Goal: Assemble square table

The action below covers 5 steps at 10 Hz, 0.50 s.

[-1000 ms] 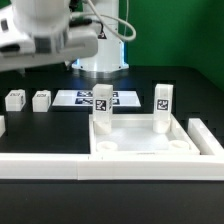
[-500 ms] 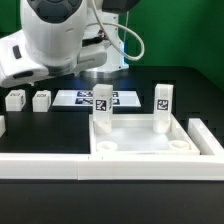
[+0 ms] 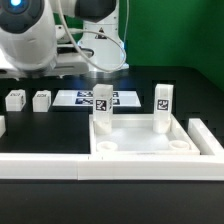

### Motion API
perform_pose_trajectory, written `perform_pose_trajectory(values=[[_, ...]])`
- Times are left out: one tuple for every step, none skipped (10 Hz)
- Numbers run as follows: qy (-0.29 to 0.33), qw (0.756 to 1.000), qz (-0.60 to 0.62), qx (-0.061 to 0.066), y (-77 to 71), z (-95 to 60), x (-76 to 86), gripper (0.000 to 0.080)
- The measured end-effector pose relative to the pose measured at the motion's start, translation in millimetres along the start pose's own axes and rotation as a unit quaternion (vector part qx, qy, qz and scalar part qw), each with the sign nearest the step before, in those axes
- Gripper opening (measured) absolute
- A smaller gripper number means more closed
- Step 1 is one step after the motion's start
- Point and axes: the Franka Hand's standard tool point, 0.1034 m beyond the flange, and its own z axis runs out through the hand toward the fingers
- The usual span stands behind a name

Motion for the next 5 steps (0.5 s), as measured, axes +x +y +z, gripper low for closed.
perform_pose_trajectory(values=[[-0.001, 1.0, -0.008, -0.003, -2.6, -0.1, 1.0, 0.0649], [-0.001, 1.0, -0.013, -0.005, -4.3, -0.8, 1.6, 0.0649], [-0.001, 1.0, -0.018, -0.006, -5.2, -0.9, 1.9, 0.0649], [-0.001, 1.0, -0.022, -0.006, -6.0, -1.2, 2.1, 0.0649], [-0.001, 1.0, -0.024, -0.007, -7.1, -1.4, 2.5, 0.0649]])
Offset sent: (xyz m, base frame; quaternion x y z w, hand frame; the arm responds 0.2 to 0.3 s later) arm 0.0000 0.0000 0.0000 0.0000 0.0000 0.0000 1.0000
